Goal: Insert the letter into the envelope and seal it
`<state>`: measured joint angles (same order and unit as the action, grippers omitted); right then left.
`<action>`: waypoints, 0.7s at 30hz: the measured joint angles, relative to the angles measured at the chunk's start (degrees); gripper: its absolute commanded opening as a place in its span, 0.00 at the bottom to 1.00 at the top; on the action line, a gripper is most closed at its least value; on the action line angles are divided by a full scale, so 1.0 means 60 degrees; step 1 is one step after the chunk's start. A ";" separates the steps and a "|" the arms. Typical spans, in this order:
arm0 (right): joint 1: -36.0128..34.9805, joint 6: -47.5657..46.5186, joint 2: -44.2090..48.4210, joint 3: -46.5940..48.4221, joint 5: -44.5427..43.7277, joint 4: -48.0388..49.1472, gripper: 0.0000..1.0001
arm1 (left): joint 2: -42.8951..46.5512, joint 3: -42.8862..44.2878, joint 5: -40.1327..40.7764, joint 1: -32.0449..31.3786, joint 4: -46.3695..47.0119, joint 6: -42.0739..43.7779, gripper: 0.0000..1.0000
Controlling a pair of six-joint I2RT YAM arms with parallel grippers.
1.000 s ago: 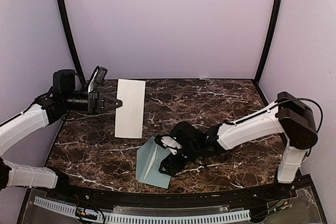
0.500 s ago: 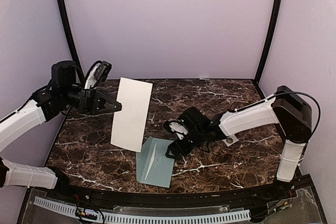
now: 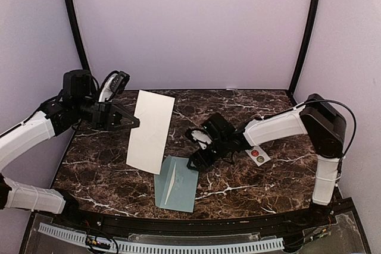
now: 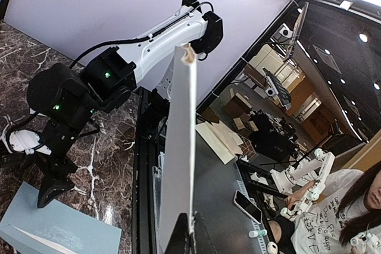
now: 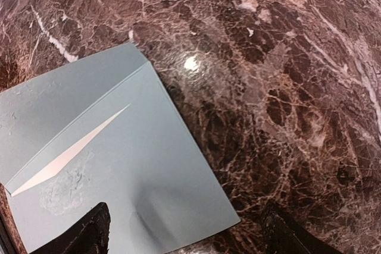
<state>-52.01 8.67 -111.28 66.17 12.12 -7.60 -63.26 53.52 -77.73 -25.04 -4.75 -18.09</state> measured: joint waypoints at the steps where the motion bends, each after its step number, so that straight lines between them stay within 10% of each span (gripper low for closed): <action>1: 0.0040 -0.0015 -0.0051 0.0080 -0.0022 -0.0015 0.83 | -0.0058 0.0047 0.0135 0.0000 -0.0142 0.0178 0.00; 13: 0.0004 0.0503 0.0714 0.0168 -0.0095 -0.0550 0.90 | -0.0506 -0.0393 0.3020 0.0066 -0.0441 0.1155 0.00; 21: -0.2306 0.1439 0.2579 -0.0404 -0.1188 -0.1031 0.93 | -0.0419 -0.0656 0.5045 0.0466 -0.0426 0.1158 0.00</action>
<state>-65.84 17.30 -95.81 63.75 4.99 -13.78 -65.78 49.58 -47.46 -22.24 -7.31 -11.14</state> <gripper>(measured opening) 0.917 0.007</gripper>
